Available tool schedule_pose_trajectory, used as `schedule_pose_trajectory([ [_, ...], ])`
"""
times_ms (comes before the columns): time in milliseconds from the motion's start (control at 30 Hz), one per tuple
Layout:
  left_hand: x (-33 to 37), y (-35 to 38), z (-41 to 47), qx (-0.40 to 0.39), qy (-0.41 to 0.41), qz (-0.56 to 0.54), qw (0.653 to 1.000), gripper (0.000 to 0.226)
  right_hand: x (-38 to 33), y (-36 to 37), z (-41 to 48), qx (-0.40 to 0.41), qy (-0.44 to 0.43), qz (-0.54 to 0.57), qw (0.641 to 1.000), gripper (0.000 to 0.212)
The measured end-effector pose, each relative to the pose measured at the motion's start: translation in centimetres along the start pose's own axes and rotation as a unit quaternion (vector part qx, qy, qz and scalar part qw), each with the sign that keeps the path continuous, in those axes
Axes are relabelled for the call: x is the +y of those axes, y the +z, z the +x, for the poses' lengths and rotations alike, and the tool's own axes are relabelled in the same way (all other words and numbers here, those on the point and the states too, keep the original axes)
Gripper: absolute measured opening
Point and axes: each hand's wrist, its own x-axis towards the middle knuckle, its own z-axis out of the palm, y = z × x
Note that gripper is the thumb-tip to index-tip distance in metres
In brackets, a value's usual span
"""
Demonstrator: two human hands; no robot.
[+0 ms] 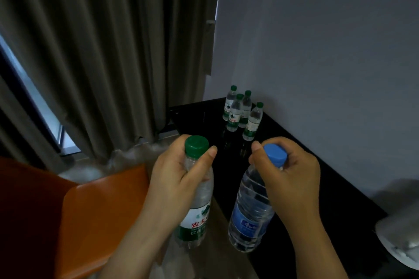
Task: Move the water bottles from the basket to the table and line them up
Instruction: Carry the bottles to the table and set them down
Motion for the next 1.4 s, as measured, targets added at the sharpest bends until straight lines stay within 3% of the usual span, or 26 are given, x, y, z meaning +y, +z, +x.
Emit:
schedule_pose_trajectory([
  [467, -7.0, 7.4, 16.9, -0.06, 0.001, 0.025, 0.998, 0.021, 10.2, 2.6, 15.3, 0.036, 0.024, -0.01, 0.999, 0.024],
  [633, -10.9, 9.6, 21.0, -0.087, -0.011, 0.044, 0.995, 0.03, 13.5, 3.6, 18.0, 0.04, 0.037, -0.029, 0.998, 0.027],
  [767, -14.5, 11.2, 24.6, -0.11, -0.026, 0.007, 0.994, 0.024, 16.0, 4.8, 20.0, 0.041, 0.067, -0.09, 0.993, 0.026],
  [1100, -24.3, 14.3, 34.0, -0.208, -0.098, -0.003, 0.973, 0.014, 22.5, 8.8, 24.9, 0.041, 0.146, -0.103, 0.983, 0.027],
  [1400, -31.4, 17.8, 38.5, -0.252, -0.151, 0.033, 0.955, 0.022, 27.9, 10.4, 25.8, -0.004, 0.197, -0.133, 0.971, 0.018],
])
